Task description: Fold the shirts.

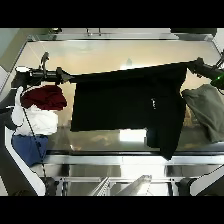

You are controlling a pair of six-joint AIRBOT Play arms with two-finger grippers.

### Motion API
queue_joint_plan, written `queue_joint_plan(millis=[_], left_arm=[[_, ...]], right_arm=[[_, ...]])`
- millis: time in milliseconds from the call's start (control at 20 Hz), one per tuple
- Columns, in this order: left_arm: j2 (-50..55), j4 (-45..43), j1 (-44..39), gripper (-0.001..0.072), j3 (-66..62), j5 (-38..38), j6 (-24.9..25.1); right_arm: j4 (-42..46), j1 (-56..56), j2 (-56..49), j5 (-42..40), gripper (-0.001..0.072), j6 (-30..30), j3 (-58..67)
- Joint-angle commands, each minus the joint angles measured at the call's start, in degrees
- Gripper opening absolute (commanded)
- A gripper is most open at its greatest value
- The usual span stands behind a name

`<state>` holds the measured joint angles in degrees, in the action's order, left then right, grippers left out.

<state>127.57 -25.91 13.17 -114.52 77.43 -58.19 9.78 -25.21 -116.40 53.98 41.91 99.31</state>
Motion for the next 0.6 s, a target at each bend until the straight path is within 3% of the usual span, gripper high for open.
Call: queue_joint_plan(millis=[0,200,550], left_arm=[[0.1,-8.2,-2.9,0.0011,0.4,-2.8,0.7],[0.0,-15.5,-6.8,0.0011,0.4,-8.7,0.5],[-3.4,-22.6,-7.7,0.0011,0.4,-11.3,-0.5]], right_arm=[[6.7,0.0,-0.2,-0.1,0.0015,0.1,0.4],[9.8,0.2,-0.2,0.0,0.0015,0.6,0.4],[20.2,0.4,-0.2,0.9,0.0015,4.0,0.4]])
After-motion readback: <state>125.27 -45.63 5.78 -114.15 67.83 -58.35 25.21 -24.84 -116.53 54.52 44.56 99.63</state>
